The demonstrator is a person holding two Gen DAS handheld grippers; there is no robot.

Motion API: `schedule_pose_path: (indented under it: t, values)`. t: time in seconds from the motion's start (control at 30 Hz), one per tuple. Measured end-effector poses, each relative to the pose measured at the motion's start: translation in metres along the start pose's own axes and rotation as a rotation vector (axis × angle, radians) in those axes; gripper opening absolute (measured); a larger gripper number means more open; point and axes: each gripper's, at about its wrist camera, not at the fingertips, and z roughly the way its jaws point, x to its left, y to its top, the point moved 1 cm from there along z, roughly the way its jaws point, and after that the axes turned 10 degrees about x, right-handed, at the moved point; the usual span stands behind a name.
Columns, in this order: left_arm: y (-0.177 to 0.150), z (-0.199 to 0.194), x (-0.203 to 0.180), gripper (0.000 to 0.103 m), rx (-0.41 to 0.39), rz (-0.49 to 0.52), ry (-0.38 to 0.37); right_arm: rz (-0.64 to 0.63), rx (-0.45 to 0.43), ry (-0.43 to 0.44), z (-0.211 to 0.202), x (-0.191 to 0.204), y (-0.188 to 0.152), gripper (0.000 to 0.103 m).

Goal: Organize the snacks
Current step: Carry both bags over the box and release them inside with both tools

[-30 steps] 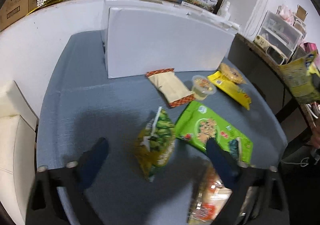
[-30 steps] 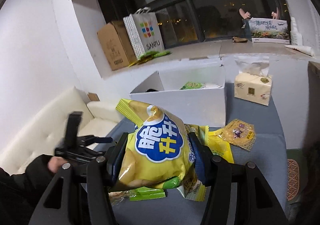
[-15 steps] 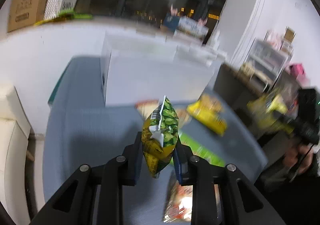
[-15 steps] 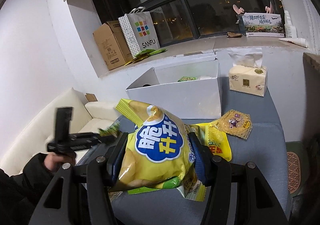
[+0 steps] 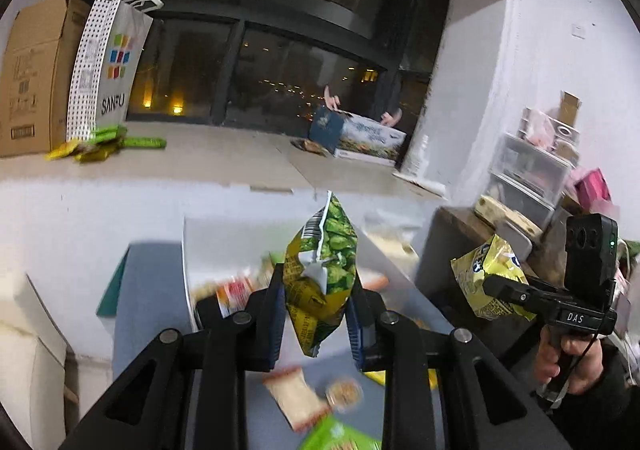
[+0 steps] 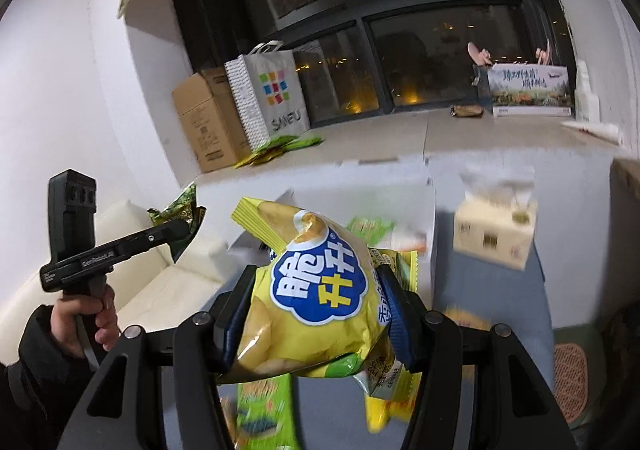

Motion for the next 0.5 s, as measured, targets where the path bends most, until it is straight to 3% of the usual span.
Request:
schedule_pose_path:
  t: [0.13, 0.23, 0.37, 0.5]
  values:
    - [0.037, 0.023, 0.017, 0.029, -0.005, -0.047, 0.035, 0.009, -0.003, -0.029, 0.026, -0.014, 0.051, 0.062]
    - [0.056, 0.052, 0.03, 0.029, 0.034, -0.082, 0.069, 0.004, 0.014, -0.071, 0.051, -0.025, 0.079, 0.062]
    - [0.065, 0.09, 0.044, 0.029, 0.104, -0.084, 0.116, 0.02, 0.086, -0.103, 0.096, -0.045, 0.111, 0.062]
    - [0.068, 0.126, 0.058, 0.031, 0.172, -0.091, 0.169, 0.001, 0.175, -0.194, 0.141, -0.062, 0.128, 0.062]
